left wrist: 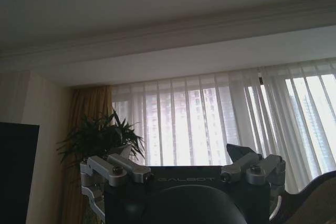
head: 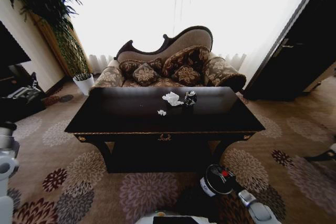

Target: Move to the front of the table and place the trash on the table into the trash bin.

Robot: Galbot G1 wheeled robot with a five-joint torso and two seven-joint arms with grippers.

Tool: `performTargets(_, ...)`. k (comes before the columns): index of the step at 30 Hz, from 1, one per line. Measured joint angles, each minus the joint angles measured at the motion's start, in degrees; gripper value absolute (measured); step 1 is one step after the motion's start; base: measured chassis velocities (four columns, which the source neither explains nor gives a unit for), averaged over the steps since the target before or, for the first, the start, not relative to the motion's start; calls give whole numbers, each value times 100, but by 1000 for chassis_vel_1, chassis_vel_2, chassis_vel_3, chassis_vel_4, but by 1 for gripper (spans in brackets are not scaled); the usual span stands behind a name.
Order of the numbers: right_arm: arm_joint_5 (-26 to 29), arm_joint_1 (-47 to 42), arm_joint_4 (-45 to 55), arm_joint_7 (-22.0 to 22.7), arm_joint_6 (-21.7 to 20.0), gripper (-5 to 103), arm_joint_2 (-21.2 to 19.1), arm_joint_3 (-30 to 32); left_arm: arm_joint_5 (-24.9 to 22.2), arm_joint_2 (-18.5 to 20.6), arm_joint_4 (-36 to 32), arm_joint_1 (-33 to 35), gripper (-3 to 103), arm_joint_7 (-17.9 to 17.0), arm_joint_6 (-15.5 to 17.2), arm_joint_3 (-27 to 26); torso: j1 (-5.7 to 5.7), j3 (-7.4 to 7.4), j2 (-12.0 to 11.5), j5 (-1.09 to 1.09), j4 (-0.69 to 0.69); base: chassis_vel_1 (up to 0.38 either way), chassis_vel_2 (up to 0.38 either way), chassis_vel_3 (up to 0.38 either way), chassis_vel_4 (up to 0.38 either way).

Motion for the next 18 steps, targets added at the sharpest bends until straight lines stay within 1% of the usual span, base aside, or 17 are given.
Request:
performTargets(1, -49, 64, -82, 39, -16, 18, 1, -30, 0, 1, -3, 29, 100, 0, 0, -20, 0, 0, 0, 1, 0, 0, 0, 0, 0)
performTargets(4, -520, 459, -632, 254, -82, 18, -37, -95, -5, 14, -5, 164, 100, 0, -2, -132, 0, 0, 0, 1, 1, 0, 0, 0, 0)
performTargets(7, -660, 652, -913, 337, -101, 18, -90, -140, -24, 18, -5, 210, 100, 0, -8, -187, 0, 0, 0, -2, 0, 0, 0, 0, 0)
performTargets(9, -746, 788, -1104, 408, -151, 18, -100, -197, -33, 18, -5, 238, 100, 2, -15, -208, 0, 0, 0, 3, 0, 0, 0, 0, 0)
performTargets(12, -902, 866, -1206, 476, -178, 18, -99, -196, -34, 15, -6, 246, 100, 2, -19, -210, 0, 0, 0, 2, 0, 0, 0, 0, 0)
performTargets(13, -1029, 921, -1302, 588, -219, 18, -99, -191, -34, 10, -5, 246, 100, 3, -20, -210, 0, 0, 0, 0, 0, 0, 0, 0, 0)
performTargets(15, -1103, 939, -1400, 719, -299, 18, -98, -205, -34, 2, -3, 242, 100, 3, -21, -204, 0, 0, 0, 1, 0, 0, 0, 0, 0)
performTargets(18, -1189, 939, -1503, 818, -365, 18, -113, -209, -33, -8, 0, 233, 100, 4, -22, -193, 0, 0, 0, 2, -1, 0, 0, 0, 0)
